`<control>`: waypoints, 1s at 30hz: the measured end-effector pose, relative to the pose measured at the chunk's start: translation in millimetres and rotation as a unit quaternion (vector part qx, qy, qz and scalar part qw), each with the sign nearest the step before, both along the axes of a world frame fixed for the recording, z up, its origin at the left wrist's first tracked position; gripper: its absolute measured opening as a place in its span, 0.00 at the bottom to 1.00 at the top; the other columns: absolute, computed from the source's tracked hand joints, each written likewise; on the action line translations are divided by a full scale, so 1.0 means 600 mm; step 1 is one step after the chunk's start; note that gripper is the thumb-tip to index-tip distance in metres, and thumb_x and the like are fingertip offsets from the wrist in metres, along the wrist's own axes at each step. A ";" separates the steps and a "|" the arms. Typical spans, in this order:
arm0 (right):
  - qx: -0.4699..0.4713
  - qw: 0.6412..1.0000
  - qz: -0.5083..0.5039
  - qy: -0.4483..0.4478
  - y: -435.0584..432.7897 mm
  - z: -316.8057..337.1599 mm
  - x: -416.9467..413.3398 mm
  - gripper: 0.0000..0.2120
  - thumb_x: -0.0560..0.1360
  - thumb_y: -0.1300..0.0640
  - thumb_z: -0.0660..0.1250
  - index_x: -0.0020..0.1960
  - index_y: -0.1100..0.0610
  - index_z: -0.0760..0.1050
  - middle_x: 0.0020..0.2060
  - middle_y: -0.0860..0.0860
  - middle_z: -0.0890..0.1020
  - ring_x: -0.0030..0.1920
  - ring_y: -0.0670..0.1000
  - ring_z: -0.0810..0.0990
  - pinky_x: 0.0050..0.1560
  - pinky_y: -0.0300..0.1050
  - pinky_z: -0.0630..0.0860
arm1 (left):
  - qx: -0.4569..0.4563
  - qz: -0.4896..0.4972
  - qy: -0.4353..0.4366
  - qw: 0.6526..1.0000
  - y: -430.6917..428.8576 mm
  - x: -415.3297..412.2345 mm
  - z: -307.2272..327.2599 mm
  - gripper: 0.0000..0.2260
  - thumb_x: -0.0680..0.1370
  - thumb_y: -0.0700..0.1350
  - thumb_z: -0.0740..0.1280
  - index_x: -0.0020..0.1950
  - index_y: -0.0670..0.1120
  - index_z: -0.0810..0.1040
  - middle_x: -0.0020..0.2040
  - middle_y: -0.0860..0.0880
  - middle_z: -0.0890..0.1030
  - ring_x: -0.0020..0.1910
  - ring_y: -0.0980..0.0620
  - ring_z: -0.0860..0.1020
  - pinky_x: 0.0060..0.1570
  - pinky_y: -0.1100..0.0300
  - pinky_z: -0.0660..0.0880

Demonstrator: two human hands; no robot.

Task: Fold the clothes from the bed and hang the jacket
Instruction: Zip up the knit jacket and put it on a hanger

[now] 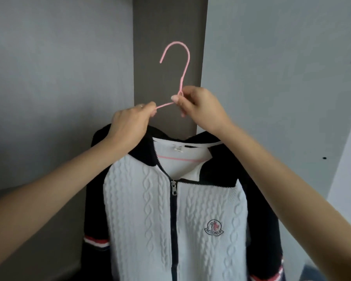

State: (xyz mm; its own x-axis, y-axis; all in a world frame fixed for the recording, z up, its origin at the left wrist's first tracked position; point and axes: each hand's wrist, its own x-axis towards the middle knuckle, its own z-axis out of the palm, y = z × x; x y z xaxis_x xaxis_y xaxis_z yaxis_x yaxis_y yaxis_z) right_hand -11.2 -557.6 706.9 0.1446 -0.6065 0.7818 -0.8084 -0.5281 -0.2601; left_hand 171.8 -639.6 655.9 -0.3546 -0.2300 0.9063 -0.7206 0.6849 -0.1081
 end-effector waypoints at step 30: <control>-0.067 0.988 -0.088 0.105 -0.227 0.168 0.074 0.11 0.78 0.52 0.65 0.58 0.53 0.75 0.47 0.51 0.82 0.49 0.53 0.80 0.49 0.46 0.75 | 0.019 0.177 0.034 0.983 -0.358 0.195 0.300 0.10 0.77 0.33 0.55 0.56 0.41 0.66 0.48 0.38 0.79 0.43 0.37 0.77 0.40 0.50 0.70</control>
State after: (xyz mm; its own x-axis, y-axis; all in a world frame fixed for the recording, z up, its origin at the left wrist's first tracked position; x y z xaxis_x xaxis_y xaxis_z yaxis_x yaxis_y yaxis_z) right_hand 33.0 -693.8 807.8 0.2143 -0.5306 0.8201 -0.9194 -0.3930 -0.0140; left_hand 288.7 -854.4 835.7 -0.1849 -0.3617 0.9138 -0.9196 0.3916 -0.0310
